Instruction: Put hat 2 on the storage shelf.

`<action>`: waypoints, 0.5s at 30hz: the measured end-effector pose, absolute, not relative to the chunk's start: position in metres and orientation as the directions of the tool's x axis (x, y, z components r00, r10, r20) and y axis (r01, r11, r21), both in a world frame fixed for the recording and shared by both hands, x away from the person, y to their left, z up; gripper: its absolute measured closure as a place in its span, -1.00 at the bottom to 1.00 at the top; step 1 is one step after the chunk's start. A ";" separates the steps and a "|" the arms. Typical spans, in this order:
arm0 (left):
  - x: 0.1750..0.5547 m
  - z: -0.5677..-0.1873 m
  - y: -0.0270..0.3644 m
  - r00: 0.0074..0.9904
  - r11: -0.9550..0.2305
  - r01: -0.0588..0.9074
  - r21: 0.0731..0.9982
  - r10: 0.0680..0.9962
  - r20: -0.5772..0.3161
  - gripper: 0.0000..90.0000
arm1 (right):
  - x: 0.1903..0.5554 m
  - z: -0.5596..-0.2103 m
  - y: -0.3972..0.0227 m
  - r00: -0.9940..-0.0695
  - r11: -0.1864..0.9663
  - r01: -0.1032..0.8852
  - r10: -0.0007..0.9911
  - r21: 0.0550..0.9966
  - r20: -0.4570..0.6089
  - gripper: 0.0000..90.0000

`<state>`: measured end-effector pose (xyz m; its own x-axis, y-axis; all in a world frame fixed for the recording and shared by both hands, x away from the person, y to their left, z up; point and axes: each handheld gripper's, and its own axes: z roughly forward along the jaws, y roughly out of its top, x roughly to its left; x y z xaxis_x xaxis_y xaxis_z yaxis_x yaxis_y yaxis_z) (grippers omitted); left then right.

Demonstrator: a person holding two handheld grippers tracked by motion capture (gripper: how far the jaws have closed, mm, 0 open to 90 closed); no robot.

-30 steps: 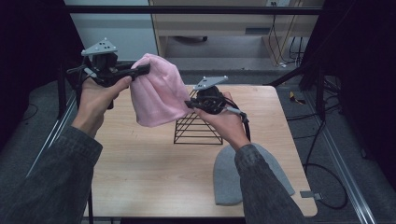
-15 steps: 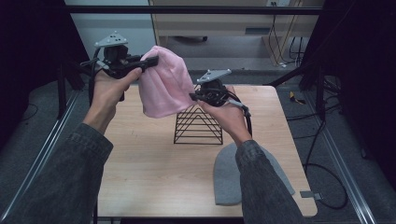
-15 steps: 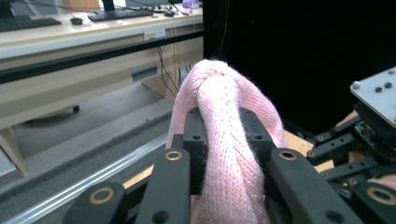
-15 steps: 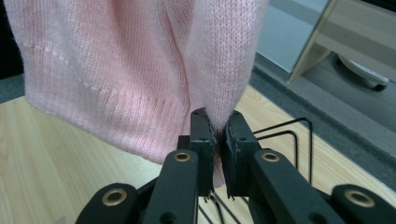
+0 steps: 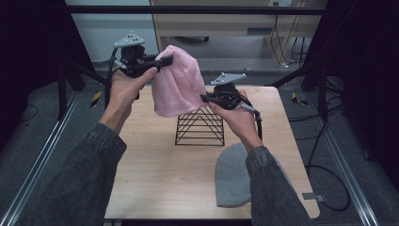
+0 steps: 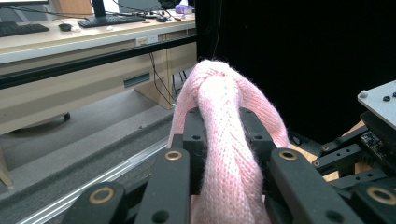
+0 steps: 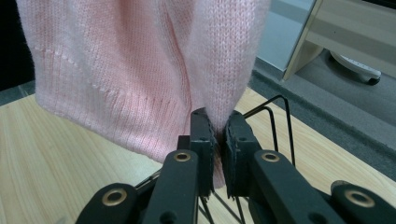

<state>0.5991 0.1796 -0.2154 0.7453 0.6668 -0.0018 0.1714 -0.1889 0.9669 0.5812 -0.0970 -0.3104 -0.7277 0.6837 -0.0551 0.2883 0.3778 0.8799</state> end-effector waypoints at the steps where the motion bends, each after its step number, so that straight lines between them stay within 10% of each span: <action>1: 0.599 -0.216 0.179 0.746 -0.188 0.172 0.967 0.666 -0.003 0.68 | 0.580 -0.311 -0.098 -0.726 0.379 0.286 0.685 0.880 -0.059 0.86; 15: 0.605 -0.228 0.165 0.766 -0.181 0.169 0.969 0.642 -0.014 0.66 | 0.575 -0.326 -0.106 -0.715 0.364 0.297 0.697 0.883 -0.047 0.86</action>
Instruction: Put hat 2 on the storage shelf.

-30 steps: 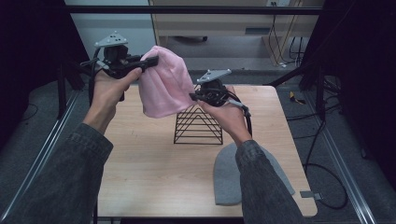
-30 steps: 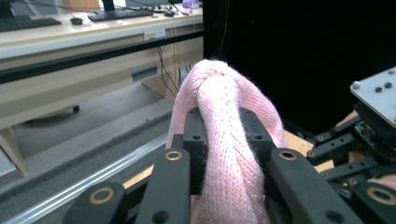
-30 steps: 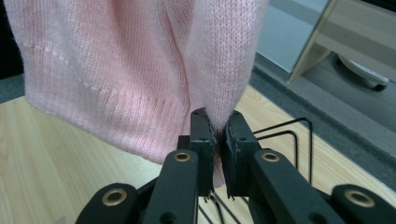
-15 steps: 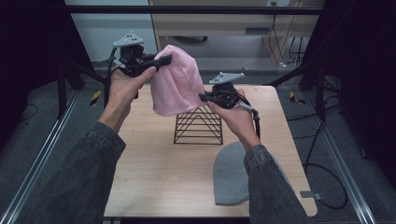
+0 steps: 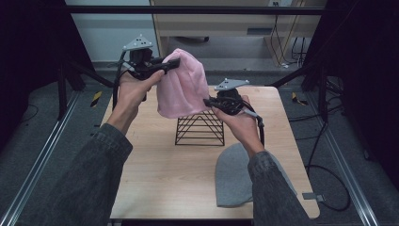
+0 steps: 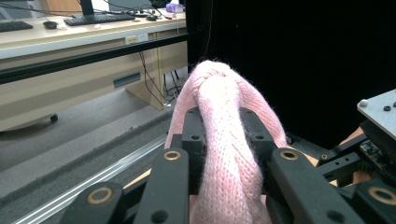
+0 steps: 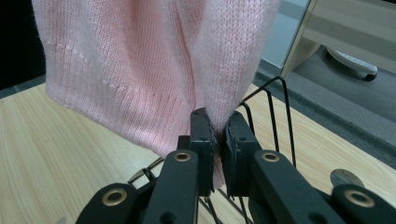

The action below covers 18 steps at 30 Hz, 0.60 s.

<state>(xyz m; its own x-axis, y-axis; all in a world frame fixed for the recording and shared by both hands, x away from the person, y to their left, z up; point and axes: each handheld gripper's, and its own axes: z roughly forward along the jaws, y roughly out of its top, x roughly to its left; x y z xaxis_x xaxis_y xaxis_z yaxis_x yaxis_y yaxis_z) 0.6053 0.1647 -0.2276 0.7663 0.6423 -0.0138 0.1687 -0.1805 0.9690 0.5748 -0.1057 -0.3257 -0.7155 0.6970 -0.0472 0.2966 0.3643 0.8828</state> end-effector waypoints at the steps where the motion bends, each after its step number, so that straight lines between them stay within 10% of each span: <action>1: 0.605 -0.229 0.163 0.768 -0.184 0.171 0.968 0.641 -0.013 0.66 | 0.574 -0.327 -0.107 -0.715 0.361 0.298 0.698 0.884 -0.044 0.86; 18: 0.607 -0.248 0.150 0.788 -0.186 0.184 0.965 0.615 -0.032 0.65 | 0.570 -0.346 -0.126 -0.691 0.361 0.312 0.721 0.879 -0.051 0.87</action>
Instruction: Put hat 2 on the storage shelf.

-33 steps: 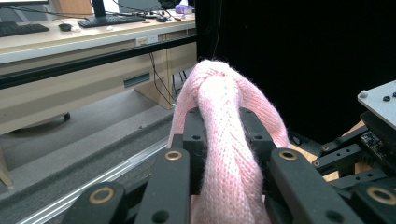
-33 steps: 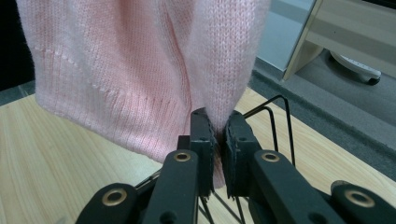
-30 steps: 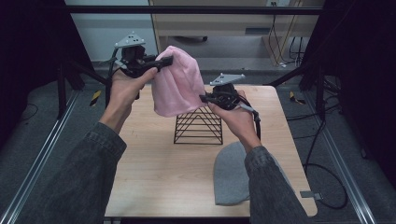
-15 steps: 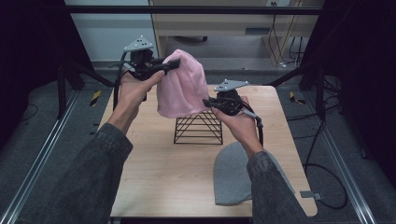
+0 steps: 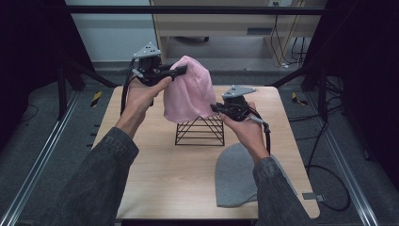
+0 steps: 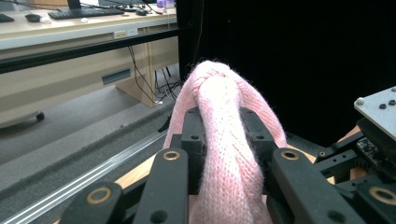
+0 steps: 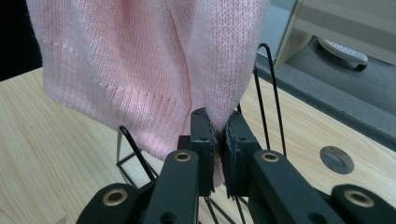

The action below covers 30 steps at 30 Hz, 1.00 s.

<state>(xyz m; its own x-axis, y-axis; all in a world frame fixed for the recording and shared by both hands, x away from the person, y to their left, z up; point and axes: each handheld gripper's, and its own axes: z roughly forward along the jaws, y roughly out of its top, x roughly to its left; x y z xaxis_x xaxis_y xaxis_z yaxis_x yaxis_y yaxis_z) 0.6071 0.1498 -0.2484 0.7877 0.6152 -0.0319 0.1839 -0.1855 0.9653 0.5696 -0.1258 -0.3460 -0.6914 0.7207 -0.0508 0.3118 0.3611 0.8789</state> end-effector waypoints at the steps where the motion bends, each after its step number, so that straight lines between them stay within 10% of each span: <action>1: 0.607 -0.248 0.150 0.788 -0.186 0.184 0.965 0.615 -0.032 0.65 | 0.570 -0.346 -0.126 -0.691 0.361 0.312 0.721 0.879 -0.051 0.87; 30: 0.610 -0.286 0.127 0.814 -0.278 0.183 0.943 0.581 0.013 0.62 | 0.562 -0.380 -0.155 -0.648 0.381 0.370 0.760 0.848 -0.059 0.87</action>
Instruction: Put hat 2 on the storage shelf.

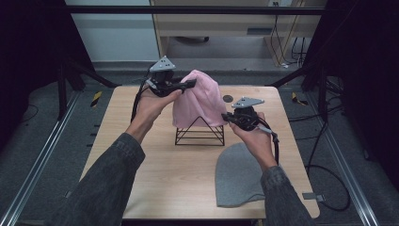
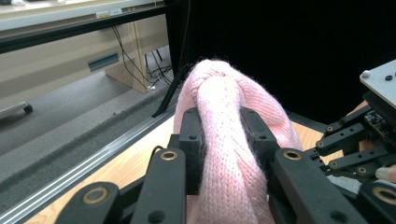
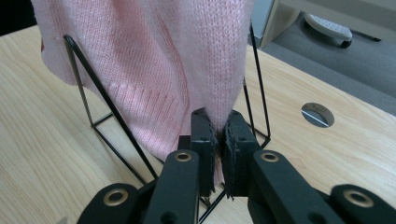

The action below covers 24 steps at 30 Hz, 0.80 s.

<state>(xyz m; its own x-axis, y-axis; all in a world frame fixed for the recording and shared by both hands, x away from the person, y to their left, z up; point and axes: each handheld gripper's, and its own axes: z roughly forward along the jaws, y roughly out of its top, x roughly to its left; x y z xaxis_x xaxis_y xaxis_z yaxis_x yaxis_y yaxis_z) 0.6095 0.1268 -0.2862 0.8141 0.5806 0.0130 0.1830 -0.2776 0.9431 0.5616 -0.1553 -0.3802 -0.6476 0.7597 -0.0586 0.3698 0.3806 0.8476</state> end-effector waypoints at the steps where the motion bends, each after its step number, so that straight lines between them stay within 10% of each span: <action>1: 0.609 -0.288 0.127 0.815 -0.282 0.182 0.942 0.579 0.015 0.62 | 0.562 -0.381 -0.155 -0.647 0.385 0.372 0.760 0.844 -0.061 0.87; 24: 0.597 -0.305 0.127 0.845 -0.254 0.198 0.947 0.533 -0.033 0.60 | 0.564 -0.398 -0.161 -0.617 0.365 0.401 0.786 0.840 -0.047 0.87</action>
<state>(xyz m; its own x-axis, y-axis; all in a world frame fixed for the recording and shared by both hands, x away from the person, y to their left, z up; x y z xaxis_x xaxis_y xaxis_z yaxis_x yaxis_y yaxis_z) 0.5966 0.1271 -0.3045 0.8452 0.5334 -0.0334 0.1979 -0.2543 0.9467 0.5640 -0.1605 -0.3976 -0.6166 0.7859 -0.0473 0.4013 0.3654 0.8399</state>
